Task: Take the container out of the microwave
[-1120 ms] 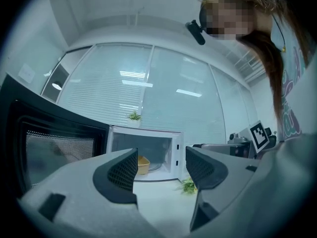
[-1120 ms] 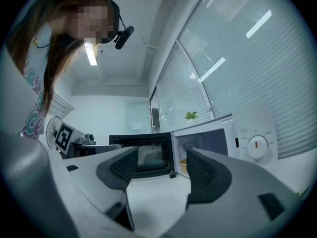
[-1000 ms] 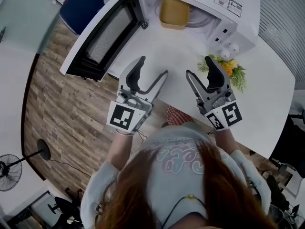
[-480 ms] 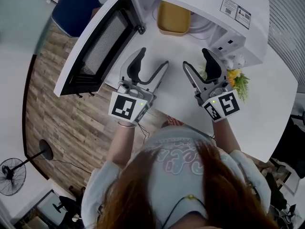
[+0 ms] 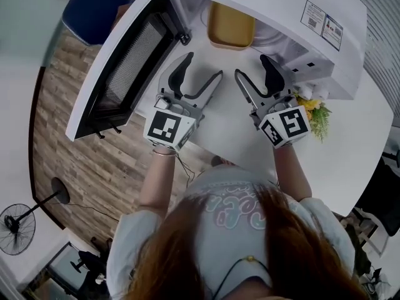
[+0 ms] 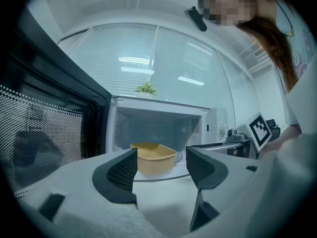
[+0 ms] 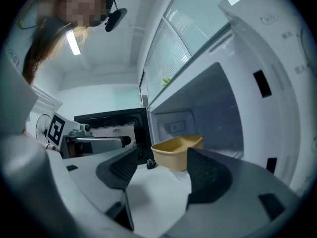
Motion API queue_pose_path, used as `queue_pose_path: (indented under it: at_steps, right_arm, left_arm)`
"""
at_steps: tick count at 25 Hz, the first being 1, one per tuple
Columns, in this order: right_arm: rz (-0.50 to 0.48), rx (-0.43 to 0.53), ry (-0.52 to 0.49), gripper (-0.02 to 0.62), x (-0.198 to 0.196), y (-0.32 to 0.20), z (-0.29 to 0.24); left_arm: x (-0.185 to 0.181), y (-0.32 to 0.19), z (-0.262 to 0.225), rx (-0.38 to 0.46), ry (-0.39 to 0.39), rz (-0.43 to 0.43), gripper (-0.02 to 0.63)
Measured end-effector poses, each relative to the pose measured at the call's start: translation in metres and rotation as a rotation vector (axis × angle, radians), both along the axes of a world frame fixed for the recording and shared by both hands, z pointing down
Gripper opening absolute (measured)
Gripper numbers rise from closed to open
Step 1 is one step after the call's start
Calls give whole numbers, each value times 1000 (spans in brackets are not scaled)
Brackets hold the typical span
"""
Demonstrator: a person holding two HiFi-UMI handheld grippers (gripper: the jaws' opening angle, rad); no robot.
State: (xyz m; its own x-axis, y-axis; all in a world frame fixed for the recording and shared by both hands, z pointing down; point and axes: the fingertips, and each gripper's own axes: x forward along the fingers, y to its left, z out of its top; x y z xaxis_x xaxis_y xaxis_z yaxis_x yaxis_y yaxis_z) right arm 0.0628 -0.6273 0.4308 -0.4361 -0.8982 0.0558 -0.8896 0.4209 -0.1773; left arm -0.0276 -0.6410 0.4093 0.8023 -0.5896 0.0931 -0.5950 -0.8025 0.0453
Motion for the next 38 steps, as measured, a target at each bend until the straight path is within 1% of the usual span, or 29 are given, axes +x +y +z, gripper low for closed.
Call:
queue_pose_path:
  at_steps: [3,9,14,17,20,24,27,32,34,36,38]
  right_arm:
    - [4,-17,4,302,0,-12,8]
    - [38,-64,-4,310,4,-31,24]
    - [45,-90,-8,310,7,-39,33]
    - [47,-96,23,310,7,-45,35]
    - [50,-106,51,310,5,-50,38]
    - [49,-119,50,308,2,-54,44]
    - [46,-100,55,288,-1,-56,43]
    - [57,-98,68,258,-1,-58,44]
    - [64,-96,52,240,0,-59,43]
    - [64,-91,30,208,1,-60,41]
    - [56,-87,27,207,0,-60,41]
  left_arm:
    - [3,-13,7,3,-12,3,285]
    - [16,-30,21,12,-55,38,285]
    - [20,-43,41,-25,-85,45,285]
    - [19,-52,55,-40,-126,46,285]
    - [25,-57,59,-35,-165,65,285]
    - [33,-62,63,-28,-188,80,285]
    - [34,-66,63,-33,-181,83,285]
    - [37,-70,66,-42,-175,95,285]
    - [40,-69,65,-41,-170,110,284]
    - [42,-67,64,-34,-170,126,280]
    - [42,-66,64,-26,-178,123,276]
